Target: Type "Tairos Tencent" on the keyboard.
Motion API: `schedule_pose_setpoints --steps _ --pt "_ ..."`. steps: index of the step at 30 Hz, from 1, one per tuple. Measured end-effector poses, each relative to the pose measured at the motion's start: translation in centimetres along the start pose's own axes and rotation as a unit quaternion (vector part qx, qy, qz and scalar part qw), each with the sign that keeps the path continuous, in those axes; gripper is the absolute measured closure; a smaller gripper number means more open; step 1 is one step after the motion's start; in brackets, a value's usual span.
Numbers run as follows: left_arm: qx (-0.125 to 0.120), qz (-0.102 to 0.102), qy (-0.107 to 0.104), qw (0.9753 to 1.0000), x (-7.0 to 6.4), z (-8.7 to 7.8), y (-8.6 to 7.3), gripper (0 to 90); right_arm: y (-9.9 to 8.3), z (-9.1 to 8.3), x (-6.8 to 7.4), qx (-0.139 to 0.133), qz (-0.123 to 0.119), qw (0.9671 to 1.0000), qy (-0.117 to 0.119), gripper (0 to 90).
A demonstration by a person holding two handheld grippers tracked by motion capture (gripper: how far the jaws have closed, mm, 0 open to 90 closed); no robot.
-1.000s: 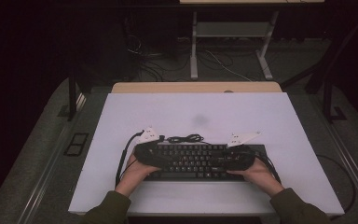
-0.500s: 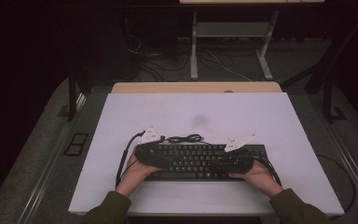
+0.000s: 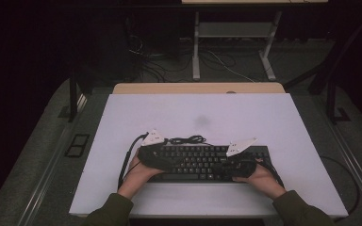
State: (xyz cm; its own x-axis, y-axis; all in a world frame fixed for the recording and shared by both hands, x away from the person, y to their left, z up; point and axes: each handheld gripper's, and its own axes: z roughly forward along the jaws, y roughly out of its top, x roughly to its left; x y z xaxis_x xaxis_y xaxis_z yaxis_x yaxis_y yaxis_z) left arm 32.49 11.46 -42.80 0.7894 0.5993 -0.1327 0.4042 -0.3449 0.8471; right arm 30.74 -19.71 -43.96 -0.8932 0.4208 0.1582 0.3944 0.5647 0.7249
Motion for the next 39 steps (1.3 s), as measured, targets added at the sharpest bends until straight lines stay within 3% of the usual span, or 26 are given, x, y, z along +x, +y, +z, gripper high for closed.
schedule_pose_setpoints --steps 5,12,13,14,15,17,20,21,25,26,28,30,39 --pt "0.007 -0.001 -0.002 1.0000 -0.02 -0.01 0.04 7.0 -0.01 -0.01 0.01 0.000 -0.001 1.0000 0.000 89.5" --pt "0.023 -0.006 -0.009 0.9997 -0.17 0.17 0.08 23.7 0.00 0.00 0.00 0.000 0.001 1.0000 0.001 89.5" --pt "0.025 -0.006 -0.011 0.9996 -0.17 0.23 0.07 31.1 0.00 -0.01 0.00 0.001 0.001 1.0000 0.000 89.5" --pt "0.031 -0.007 -0.013 0.9994 -0.16 0.24 0.07 31.1 0.00 -0.01 0.00 0.001 0.001 1.0000 0.000 89.5" --pt "0.034 -0.008 -0.013 0.9993 -0.14 0.29 0.07 40.4 -0.01 0.00 0.00 0.001 0.001 1.0000 0.000 89.5" --pt "0.038 -0.014 -0.018 0.9990 -0.05 0.35 0.02 44.1 0.00 0.00 0.01 0.001 0.001 1.0000 0.000 89.5" --pt "0.045 -0.016 -0.019 0.9987 0.03 0.41 -0.01 59.0 0.00 0.00 0.02 0.001 0.000 1.0000 0.000 89.5" --pt "0.046 -0.016 -0.021 0.9986 0.05 0.43 0.00 59.0 0.00 0.00 0.02 0.001 0.000 1.0000 0.000 89.5" --pt "0.058 -0.013 -0.029 0.9978 -0.01 0.52 0.01 76.7 0.00 0.00 0.03 0.001 0.000 1.0000 0.000 89.5" --pt "0.060 -0.014 -0.028 0.9977 -0.08 0.57 -0.02 76.7 0.00 0.00 0.03 0.001 0.000 1.0000 0.000 89.5" --pt "0.064 -0.015 -0.030 0.9974 -0.08 0.62 -0.03 85.0 0.01 0.00 0.05 0.002 0.000 1.0000 -0.001 89.5" --pt "0.071 -0.012 -0.030 0.9970 -0.07 0.67 -0.06 88.6 0.01 0.00 0.06 0.002 -0.001 1.0000 -0.001 89.5" --pt "0.087 -0.013 -0.023 0.9959 0.01 0.87 -0.20 89.0 0.01 0.01 0.06 0.001 -0.001 1.0000 -0.002 89.5"
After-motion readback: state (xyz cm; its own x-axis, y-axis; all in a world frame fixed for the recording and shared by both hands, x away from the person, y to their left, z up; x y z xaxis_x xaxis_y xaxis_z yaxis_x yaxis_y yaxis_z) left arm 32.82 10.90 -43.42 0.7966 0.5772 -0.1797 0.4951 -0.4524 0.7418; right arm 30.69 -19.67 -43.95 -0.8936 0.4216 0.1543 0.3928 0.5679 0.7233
